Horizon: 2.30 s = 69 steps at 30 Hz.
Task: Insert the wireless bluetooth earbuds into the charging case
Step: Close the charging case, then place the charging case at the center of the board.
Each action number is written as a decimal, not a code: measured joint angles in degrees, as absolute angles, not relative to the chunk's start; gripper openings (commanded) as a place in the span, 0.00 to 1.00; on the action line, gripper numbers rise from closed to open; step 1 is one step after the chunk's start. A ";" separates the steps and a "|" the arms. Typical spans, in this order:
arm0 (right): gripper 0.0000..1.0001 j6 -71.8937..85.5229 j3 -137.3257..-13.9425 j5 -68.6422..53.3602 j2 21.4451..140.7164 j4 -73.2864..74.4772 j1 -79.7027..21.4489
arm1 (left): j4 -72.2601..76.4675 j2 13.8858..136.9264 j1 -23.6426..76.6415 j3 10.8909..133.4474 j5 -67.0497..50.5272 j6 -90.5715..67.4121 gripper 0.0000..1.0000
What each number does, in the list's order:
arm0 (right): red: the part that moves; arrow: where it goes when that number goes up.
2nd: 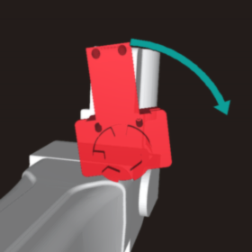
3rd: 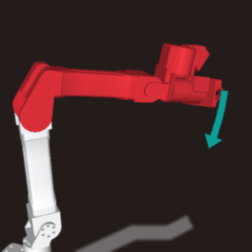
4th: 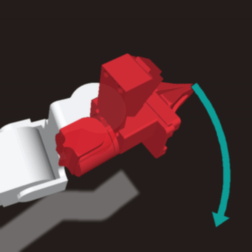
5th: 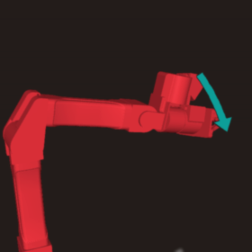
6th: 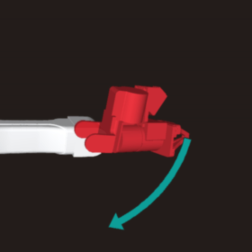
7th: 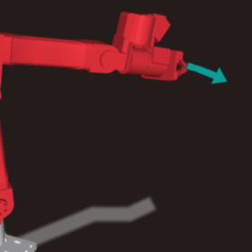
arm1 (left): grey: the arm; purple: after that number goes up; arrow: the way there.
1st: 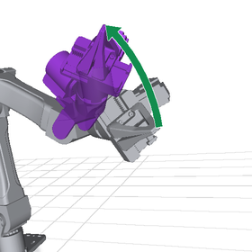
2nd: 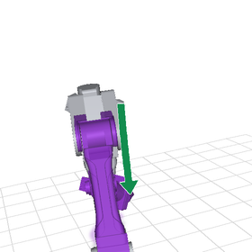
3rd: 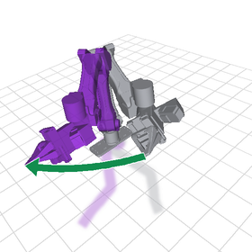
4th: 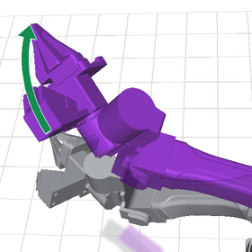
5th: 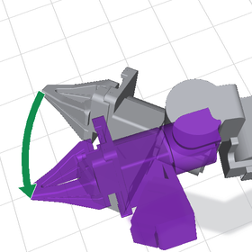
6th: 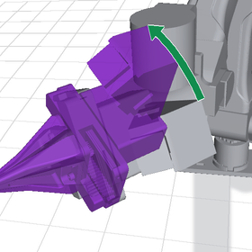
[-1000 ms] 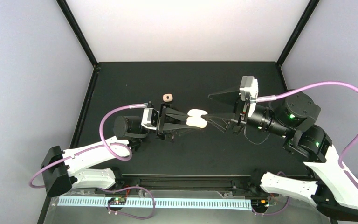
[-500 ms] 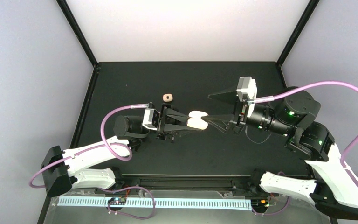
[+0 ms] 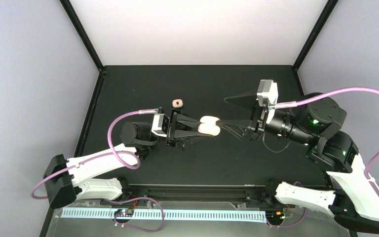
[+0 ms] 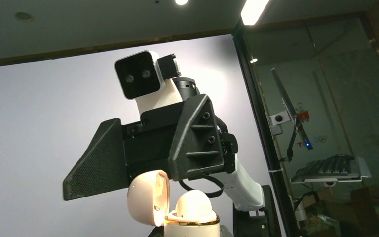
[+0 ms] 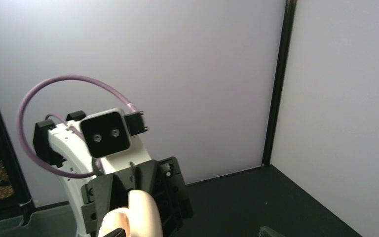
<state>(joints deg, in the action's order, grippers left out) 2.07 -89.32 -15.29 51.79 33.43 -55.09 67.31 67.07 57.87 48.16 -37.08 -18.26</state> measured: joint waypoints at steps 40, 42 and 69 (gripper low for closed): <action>0.69 17.10 -59.88 17.98 44.71 31.81 -55.16 | 29.95 105.75 34.11 55.20 -25.78 -38.48 0.02; 0.70 17.32 -59.37 18.02 44.40 31.75 -55.16 | 28.67 110.13 33.39 58.81 -25.76 -39.09 0.01; 0.70 16.14 -59.59 20.60 43.09 31.97 -55.16 | 16.40 121.25 31.24 70.04 -20.93 -38.50 0.86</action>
<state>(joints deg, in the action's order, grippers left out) 16.14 -59.59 20.60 43.09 31.97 -55.16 16.40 121.25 31.24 70.04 -20.93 -38.50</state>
